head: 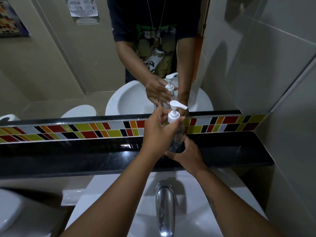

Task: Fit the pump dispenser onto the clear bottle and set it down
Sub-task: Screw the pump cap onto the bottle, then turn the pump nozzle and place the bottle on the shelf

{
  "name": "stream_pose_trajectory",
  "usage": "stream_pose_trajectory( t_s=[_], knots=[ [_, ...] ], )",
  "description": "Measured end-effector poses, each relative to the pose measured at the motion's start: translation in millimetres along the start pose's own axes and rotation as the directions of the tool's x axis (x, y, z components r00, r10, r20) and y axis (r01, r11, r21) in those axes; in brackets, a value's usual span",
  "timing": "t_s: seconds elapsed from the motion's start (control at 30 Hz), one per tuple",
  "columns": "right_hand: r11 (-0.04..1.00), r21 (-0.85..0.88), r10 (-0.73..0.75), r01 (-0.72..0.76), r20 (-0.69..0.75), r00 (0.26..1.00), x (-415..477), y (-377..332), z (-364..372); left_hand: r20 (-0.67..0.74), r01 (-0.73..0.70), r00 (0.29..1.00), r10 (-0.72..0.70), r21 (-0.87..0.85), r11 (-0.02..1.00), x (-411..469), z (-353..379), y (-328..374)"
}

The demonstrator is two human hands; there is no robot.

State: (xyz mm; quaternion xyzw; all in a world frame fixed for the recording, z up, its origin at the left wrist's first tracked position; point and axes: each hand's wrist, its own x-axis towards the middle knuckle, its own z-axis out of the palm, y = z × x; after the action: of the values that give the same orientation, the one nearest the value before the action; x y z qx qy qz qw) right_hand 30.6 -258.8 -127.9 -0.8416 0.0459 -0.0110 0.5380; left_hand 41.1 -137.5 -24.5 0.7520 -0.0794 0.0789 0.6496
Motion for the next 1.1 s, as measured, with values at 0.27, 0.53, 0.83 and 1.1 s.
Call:
stream_pose_trajectory(
  t_s=[0.27, 0.53, 0.83, 1.1],
  knots=[
    [0.998, -0.065, -0.002, 0.002, 0.006, 1.000, 0.5, 1.1, 1.0, 0.087, 0.016, 0.996, -0.021, 0.059, 0.998, -5.0, -12.2, -17.0],
    [1.000, -0.009, 0.023, -0.023, 0.112, 0.993, -5.3, -7.1, -15.1, 0.162, 0.137, 0.975, -0.154, 0.115, 0.984, -14.7, -24.8, -54.3],
    [0.999, 0.010, -0.050, 0.050, -0.023, 0.998, -5.0, -36.7, -83.8, 0.221, 0.172, 0.952, -0.212, 0.188, 0.967, -21.5, -21.5, -83.4],
    [0.913, -0.016, -0.405, 0.407, 0.061, 0.912, 1.9, -114.0, -102.1, 0.163, 0.141, 0.970, -0.179, 0.217, 0.966, -24.8, -15.5, -98.5]
  ],
)
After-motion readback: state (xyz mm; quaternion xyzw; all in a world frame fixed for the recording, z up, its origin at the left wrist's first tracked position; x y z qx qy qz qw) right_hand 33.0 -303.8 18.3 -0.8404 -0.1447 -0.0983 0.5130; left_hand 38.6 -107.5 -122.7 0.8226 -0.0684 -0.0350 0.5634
